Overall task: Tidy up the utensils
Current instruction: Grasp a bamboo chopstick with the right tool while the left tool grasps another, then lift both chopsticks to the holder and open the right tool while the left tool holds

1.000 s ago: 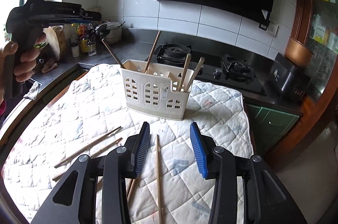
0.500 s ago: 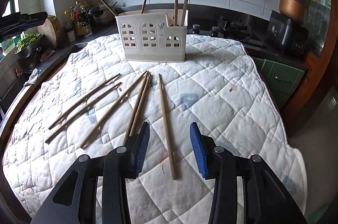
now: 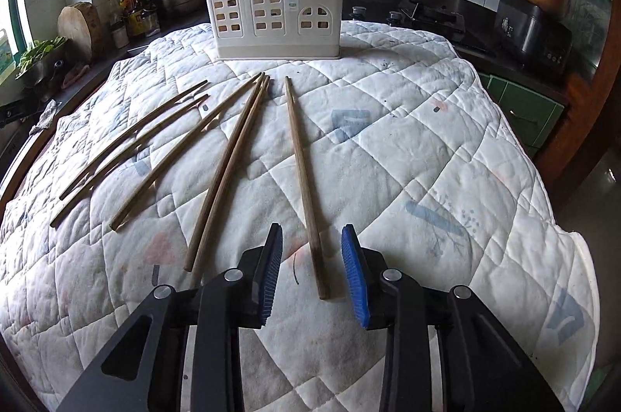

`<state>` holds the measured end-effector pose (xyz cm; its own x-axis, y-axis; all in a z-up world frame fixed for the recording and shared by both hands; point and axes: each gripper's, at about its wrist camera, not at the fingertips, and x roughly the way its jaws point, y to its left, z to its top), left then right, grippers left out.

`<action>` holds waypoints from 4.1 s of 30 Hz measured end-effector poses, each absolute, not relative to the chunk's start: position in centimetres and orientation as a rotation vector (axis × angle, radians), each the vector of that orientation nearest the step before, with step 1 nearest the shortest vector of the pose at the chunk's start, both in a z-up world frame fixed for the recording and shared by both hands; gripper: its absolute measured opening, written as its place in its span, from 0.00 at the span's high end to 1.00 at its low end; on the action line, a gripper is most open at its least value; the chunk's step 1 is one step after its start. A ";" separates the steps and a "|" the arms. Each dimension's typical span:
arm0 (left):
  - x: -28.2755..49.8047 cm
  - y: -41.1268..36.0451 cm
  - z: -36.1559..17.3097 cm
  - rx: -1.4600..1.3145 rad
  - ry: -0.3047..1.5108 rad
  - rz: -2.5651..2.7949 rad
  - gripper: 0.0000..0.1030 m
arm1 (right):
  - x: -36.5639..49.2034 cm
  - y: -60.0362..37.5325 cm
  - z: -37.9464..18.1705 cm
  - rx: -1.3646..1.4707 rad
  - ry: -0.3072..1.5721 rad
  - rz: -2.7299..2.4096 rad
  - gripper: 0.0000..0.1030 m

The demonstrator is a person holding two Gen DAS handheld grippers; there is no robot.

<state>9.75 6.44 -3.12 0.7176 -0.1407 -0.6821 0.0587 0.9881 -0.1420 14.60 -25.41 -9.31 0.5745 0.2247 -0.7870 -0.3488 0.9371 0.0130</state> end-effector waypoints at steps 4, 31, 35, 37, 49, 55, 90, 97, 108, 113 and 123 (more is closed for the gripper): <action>9.6 6.2 -5.1 -0.116 0.807 -0.121 0.71 | 15.0 -25.1 -9.9 -0.172 0.913 0.324 0.75; 12.3 3.4 -11.1 -0.074 0.919 -0.154 0.86 | 15.2 -25.0 -10.4 -0.190 0.916 0.320 0.87; 12.3 3.1 -11.2 -0.053 0.910 -0.143 0.86 | 15.3 -24.9 -10.3 -0.197 0.914 0.319 0.88; 12.2 2.5 -11.2 -0.012 0.905 -0.127 0.89 | 15.3 -24.9 -10.2 -0.196 0.909 0.319 0.91; 11.3 2.7 -8.7 -0.029 0.853 -0.126 0.95 | 13.3 -25.3 -6.0 -0.175 0.792 0.311 0.93; 10.7 3.2 -5.4 -0.051 0.761 -0.133 0.95 | 12.6 -25.1 -1.0 -0.164 0.662 0.318 0.94; 19.5 5.6 5.8 -0.153 0.693 -0.221 0.95 | 31.0 -18.5 21.1 -0.045 0.399 0.350 0.94; 20.2 5.1 8.2 -0.143 0.660 -0.250 0.95 | 34.7 -17.5 18.3 -0.067 0.427 0.290 0.94; 21.7 3.4 15.0 -0.112 0.526 -0.286 0.95 | 37.2 -16.9 12.4 -0.069 0.551 0.313 0.94; 23.7 2.5 17.7 -0.093 0.476 -0.260 0.95 | 36.4 -16.9 11.9 -0.112 0.540 0.308 0.91; 28.5 1.6 19.0 -0.082 0.431 -0.175 0.95 | 31.1 -19.1 13.2 -0.163 0.433 0.335 0.72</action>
<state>28.53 1.59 18.99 0.8939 -0.1859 -0.4079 0.1513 0.9817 -0.1160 31.11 -19.10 13.22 0.8541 0.2831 -0.4363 -0.3517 0.9324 -0.0835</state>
